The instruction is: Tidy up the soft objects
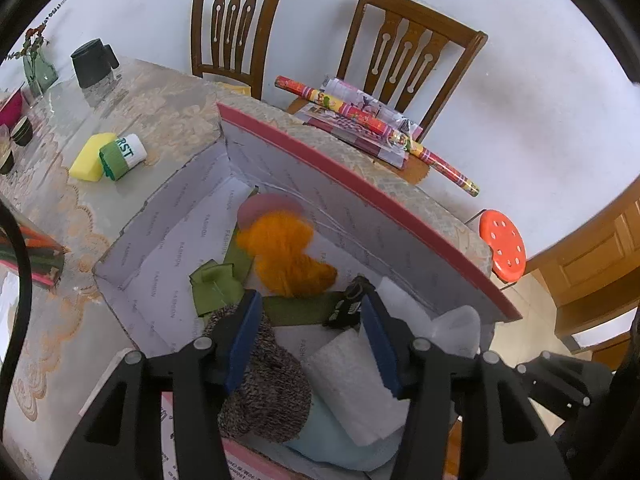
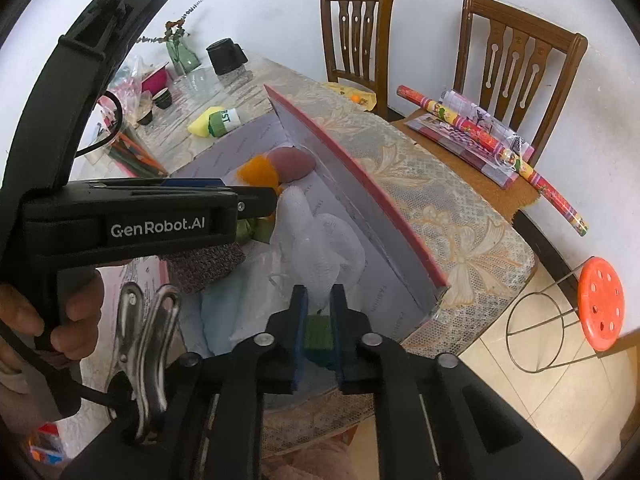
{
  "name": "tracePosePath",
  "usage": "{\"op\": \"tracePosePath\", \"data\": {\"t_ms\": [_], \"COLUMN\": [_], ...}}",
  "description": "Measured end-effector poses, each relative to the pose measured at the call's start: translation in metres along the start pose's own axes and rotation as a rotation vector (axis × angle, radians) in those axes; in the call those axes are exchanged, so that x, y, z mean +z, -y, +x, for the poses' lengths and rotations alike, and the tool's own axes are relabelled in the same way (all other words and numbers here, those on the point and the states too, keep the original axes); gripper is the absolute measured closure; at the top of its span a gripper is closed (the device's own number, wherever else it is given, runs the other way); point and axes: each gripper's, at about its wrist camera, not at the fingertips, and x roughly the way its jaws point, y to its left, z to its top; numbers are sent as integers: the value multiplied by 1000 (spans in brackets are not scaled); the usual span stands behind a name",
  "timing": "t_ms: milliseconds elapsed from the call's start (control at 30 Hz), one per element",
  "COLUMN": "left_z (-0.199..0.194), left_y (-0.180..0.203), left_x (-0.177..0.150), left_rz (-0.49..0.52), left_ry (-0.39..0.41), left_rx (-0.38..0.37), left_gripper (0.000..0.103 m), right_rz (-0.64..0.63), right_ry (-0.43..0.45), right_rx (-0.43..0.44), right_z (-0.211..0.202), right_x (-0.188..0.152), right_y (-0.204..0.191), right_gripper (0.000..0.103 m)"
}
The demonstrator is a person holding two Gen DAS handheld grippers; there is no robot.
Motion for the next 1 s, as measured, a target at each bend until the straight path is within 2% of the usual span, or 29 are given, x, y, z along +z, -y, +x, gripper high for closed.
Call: {"op": "tracePosePath", "data": {"t_ms": [200, 433, 633, 1000], "left_z": [-13, -34, -57, -100], "left_y": [-3, -13, -25, -50], "left_x": [-2, -12, -29, -61], "left_rz": [-17, -49, -47, -52], "left_ry": [22, 51, 69, 108], "left_rx": [20, 55, 71, 96], "left_gripper": [46, 44, 44, 43], "right_rz": [-17, -17, 2, 27], "right_ry": [44, 82, 94, 131], "right_rx": [-19, -27, -34, -50], "right_z": [-6, -14, -23, -48], "right_x": [0, 1, -5, -19], "right_y": [-5, -13, -26, -68], "right_gripper": [72, 66, 56, 54]}}
